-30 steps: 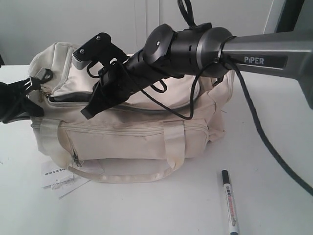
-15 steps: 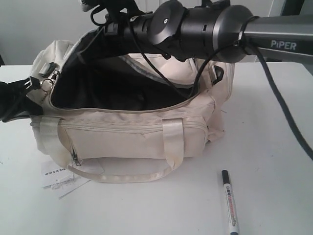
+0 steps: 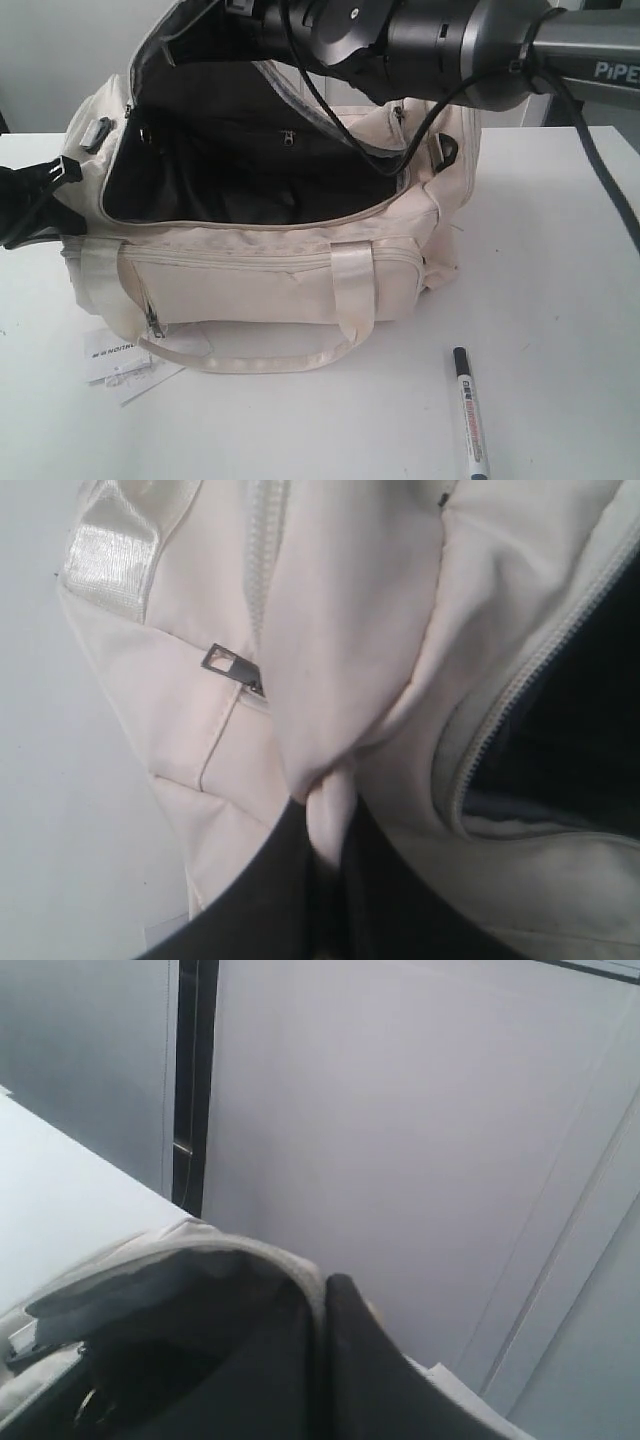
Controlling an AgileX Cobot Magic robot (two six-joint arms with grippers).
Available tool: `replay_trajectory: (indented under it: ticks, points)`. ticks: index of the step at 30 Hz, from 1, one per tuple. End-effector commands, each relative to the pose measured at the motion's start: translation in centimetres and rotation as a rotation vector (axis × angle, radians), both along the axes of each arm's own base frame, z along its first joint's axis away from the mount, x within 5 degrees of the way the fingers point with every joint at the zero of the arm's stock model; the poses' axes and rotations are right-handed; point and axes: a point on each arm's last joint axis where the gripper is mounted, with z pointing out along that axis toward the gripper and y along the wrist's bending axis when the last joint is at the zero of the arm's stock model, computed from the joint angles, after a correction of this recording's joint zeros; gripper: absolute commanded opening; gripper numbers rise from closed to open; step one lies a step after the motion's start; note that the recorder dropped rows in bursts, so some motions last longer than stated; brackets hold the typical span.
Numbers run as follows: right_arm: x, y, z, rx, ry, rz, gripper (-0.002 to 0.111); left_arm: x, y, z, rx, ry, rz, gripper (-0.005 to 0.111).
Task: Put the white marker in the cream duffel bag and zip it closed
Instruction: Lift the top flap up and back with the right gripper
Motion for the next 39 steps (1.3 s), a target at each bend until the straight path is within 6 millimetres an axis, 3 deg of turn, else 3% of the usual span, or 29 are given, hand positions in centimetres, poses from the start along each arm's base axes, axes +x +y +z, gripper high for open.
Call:
replay_trajectory:
  ticks: [1,6,16,25,33,39]
  points:
    - [0.1,-1.1,1.6,0.063,-0.064,-0.07,0.0,-0.1,0.1,0.0,0.008,-0.004,0.007,0.0]
    - [0.0,-1.0,1.6,0.061,-0.057,-0.064,0.0,-0.1,0.1,0.0,0.008,-0.004,0.007,0.001]
    - [0.0,-1.0,1.6,0.076,-0.05,-0.066,0.0,0.0,0.2,0.0,0.009,-0.007,0.009,0.049]
    - [0.0,-1.0,1.6,0.075,-0.051,-0.065,0.0,-0.3,0.2,1.2,0.021,-0.05,0.017,0.068]
    - [0.0,-1.0,1.6,0.075,-0.051,-0.065,0.0,-1.8,0.2,4.4,0.109,-0.162,-0.007,0.07]
    - [0.0,-1.0,1.6,0.073,-0.052,-0.065,0.0,-4.4,-0.3,7.5,0.21,-0.249,-0.08,0.068]
